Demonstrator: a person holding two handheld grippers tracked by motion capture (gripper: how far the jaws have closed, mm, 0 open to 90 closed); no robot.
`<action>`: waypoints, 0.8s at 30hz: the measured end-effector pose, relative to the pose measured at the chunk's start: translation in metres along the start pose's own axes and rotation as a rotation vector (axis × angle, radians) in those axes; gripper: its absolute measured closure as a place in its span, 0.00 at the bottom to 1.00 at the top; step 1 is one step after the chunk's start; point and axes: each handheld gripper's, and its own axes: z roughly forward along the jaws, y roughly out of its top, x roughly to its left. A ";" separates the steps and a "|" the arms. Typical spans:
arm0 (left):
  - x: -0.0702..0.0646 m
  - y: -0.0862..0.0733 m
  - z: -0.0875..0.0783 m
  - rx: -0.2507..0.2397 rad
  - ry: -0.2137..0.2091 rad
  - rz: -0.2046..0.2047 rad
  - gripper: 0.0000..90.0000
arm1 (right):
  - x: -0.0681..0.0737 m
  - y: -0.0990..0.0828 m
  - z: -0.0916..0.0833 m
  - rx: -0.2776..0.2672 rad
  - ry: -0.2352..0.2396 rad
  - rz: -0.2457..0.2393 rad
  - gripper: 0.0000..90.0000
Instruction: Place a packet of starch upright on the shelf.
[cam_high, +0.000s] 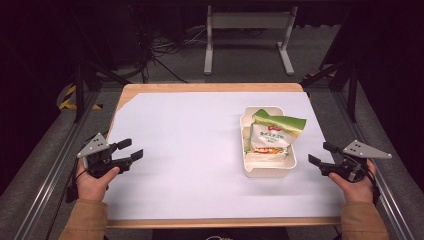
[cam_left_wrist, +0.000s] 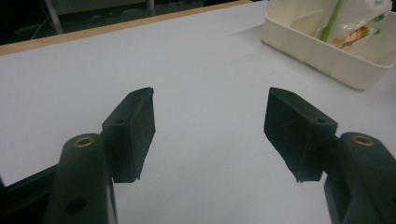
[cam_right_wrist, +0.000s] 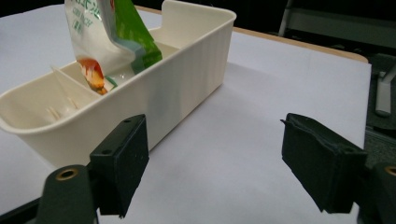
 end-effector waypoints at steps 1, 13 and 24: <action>0.001 0.000 0.000 0.002 -0.002 0.003 0.39 | 0.000 -0.002 0.001 0.009 0.001 -0.009 0.25; 0.004 -0.007 0.005 0.013 -0.005 -0.010 0.38 | 0.007 -0.021 0.018 0.077 0.008 -0.020 0.27; 0.003 -0.008 0.008 0.026 0.000 -0.010 0.38 | 0.003 -0.029 0.034 0.189 -0.026 0.033 0.27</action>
